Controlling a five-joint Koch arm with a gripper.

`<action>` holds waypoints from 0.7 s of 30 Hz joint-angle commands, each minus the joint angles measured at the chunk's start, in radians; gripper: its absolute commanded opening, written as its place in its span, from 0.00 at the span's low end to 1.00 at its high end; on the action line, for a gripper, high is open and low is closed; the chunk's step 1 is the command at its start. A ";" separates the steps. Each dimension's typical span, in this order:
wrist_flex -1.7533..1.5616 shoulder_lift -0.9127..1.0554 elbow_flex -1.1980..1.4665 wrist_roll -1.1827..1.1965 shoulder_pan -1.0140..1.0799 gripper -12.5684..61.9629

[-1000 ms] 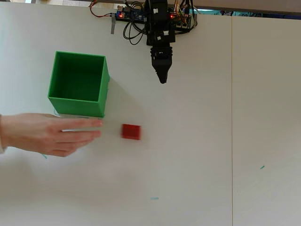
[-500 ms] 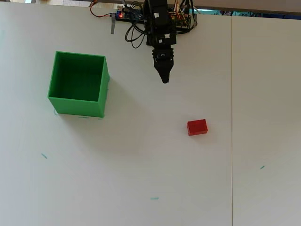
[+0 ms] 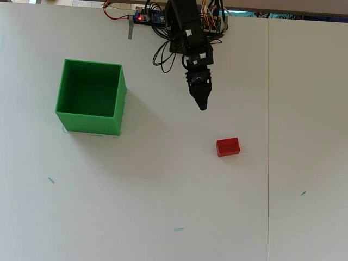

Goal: Grasp a red block and put it in the green bin.

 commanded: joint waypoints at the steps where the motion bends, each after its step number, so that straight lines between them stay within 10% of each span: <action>1: -0.028 -0.066 -0.095 0.002 -0.026 0.64; 21: 0.104 -0.548 -0.546 -0.040 -0.015 0.62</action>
